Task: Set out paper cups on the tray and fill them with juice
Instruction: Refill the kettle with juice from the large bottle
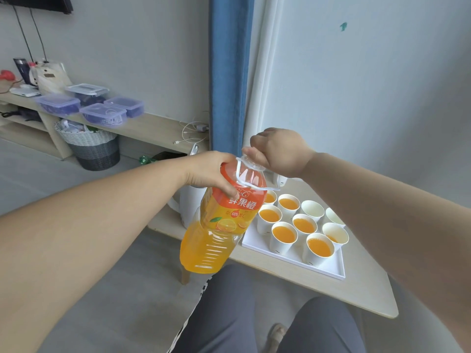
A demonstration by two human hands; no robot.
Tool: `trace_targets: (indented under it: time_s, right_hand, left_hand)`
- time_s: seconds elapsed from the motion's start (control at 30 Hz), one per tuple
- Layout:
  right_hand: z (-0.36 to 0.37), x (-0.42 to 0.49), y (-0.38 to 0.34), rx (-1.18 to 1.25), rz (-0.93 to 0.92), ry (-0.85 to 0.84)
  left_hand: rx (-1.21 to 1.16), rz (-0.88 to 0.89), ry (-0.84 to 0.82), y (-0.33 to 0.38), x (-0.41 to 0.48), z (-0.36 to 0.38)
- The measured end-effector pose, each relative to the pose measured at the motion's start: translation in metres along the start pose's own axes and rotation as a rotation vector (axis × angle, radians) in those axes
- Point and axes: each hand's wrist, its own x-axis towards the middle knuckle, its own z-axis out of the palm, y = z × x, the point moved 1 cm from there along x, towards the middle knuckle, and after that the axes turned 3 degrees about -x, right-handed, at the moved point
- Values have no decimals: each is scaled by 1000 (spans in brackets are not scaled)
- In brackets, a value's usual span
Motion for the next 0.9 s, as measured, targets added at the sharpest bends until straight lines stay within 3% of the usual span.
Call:
trace_targets:
  time_s: [0.13, 0.23, 0.33, 0.47, 0.57, 0.73, 0.9]
  right_hand:
    - [-7, 9, -14, 6, 276, -237]
    - [-9, 19, -18, 74, 371, -295]
    - [-2, 21, -15, 61, 221, -286]
    - [-1, 10, -7, 290, 57, -333]
    - [1, 7, -3, 332, 35, -405]
    - [6, 6, -11, 463, 9, -387]
    - [13, 10, -25, 474, -11, -233]
  left_hand:
    - [-7, -9, 33, -7, 2, 0]
    - [-29, -30, 39, -14, 2, 0]
    - [-58, -36, 36, -19, -1, -1]
    - [-33, -50, -11, -23, -3, -1]
    - [-15, -55, -19, -26, -3, 1]
    - [-24, -69, -3, -37, -4, 3]
    - [-40, -75, 8, -43, -7, 7]
